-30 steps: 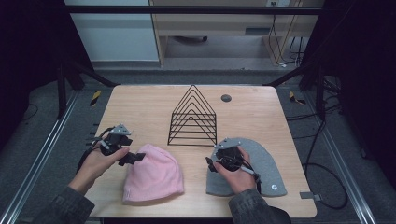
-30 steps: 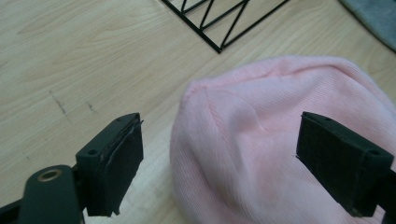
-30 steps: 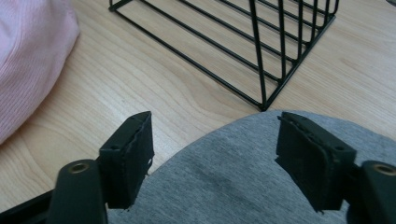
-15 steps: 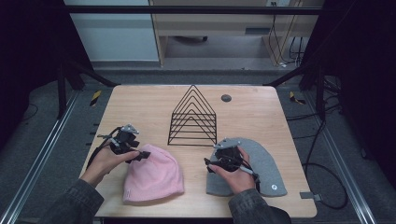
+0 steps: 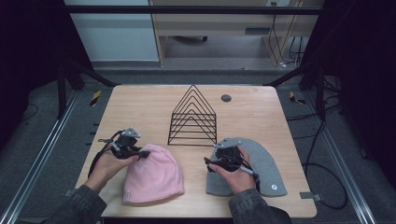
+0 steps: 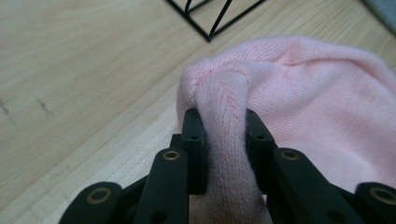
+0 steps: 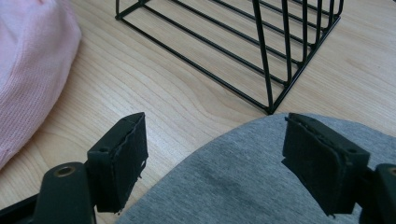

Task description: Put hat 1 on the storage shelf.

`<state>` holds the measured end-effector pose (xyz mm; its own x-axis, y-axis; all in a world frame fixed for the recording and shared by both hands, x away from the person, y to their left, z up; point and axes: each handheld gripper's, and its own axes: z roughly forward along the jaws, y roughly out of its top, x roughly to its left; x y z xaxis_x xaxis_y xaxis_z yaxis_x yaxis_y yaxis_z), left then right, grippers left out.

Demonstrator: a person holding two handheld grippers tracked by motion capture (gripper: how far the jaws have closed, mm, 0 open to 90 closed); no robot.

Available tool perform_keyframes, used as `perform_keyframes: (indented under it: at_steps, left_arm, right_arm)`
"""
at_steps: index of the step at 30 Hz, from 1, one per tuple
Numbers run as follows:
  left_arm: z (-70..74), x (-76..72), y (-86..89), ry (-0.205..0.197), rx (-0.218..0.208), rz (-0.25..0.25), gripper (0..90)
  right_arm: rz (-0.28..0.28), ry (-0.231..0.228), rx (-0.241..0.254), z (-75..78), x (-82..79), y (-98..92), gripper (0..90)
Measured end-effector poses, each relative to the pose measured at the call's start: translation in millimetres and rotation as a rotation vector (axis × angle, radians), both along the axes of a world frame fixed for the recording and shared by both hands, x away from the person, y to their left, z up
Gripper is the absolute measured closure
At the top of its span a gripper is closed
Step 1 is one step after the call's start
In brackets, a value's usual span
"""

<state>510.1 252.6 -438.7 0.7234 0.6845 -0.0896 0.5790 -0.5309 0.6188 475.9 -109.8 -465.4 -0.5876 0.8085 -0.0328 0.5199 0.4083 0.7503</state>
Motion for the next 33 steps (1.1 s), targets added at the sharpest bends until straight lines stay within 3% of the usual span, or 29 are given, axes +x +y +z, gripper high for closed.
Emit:
perform_keyframes:
  at_steps: [5,7,13,22,24,33]
  left_arm:
    - [20.2,-14.4,-0.5,-0.066,-0.005,-0.01,74.9]
    - [35.3,-23.7,-1.0,-0.104,-0.02,-0.025,75.4]
    - [60.2,-33.3,-1.4,-0.138,-0.03,-0.047,75.9]
    - [84.5,-36.3,-0.7,-0.149,-0.011,-0.059,76.3]
    - [96.0,-36.4,0.7,-0.172,0.004,-0.059,76.3]
    - [133.1,-28.7,9.1,-0.257,-0.001,-0.028,76.4]
  right_arm:
    - [0.007,-0.002,0.004,0.3,-0.9,1.7,23.5]
    - [0.01,-0.009,0.01,1.0,-1.4,2.6,24.7]
    - [0.014,-0.01,0.016,1.6,-1.8,2.9,26.1]
    - [0.026,-0.014,0.021,2.6,-2.9,4.6,27.2]
    - [0.034,-0.019,0.03,3.8,-4.1,6.3,28.7]
    - [0.054,-0.037,0.059,7.8,-7.0,10.9,31.3]
